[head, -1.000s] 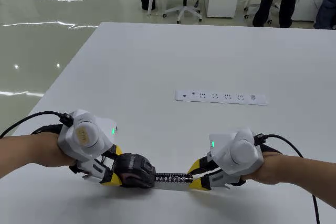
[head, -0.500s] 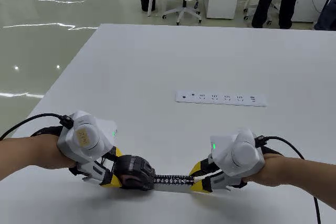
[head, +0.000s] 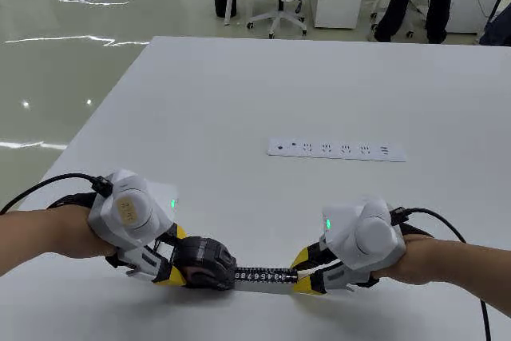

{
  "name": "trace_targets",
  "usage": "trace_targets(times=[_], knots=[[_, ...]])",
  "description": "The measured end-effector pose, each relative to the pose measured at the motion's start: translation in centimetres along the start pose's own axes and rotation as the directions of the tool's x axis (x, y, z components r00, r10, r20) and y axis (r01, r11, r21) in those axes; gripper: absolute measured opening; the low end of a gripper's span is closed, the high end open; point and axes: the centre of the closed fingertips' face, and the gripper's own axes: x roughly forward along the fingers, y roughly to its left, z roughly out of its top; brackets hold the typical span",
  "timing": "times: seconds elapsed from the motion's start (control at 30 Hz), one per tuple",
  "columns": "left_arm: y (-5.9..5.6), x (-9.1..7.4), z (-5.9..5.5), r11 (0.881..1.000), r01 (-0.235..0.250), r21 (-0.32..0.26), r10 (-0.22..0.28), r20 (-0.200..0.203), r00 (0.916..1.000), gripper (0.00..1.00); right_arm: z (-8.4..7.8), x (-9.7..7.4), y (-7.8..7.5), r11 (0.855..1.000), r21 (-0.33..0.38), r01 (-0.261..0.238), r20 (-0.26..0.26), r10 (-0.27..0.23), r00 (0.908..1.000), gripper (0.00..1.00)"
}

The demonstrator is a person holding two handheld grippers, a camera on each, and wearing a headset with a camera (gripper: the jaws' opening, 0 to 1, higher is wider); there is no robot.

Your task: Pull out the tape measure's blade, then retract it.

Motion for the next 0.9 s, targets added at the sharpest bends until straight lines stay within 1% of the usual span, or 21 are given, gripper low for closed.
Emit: trace_targets(times=[0.9], knots=[[0.01,0.15,0.10,1.000,0.003,0.003,-0.003,-0.002,1.0000,0.25,-0.87,-0.39,0.16,1.000,0.002,-0.005,-0.016,0.005,0.9999,0.13]])
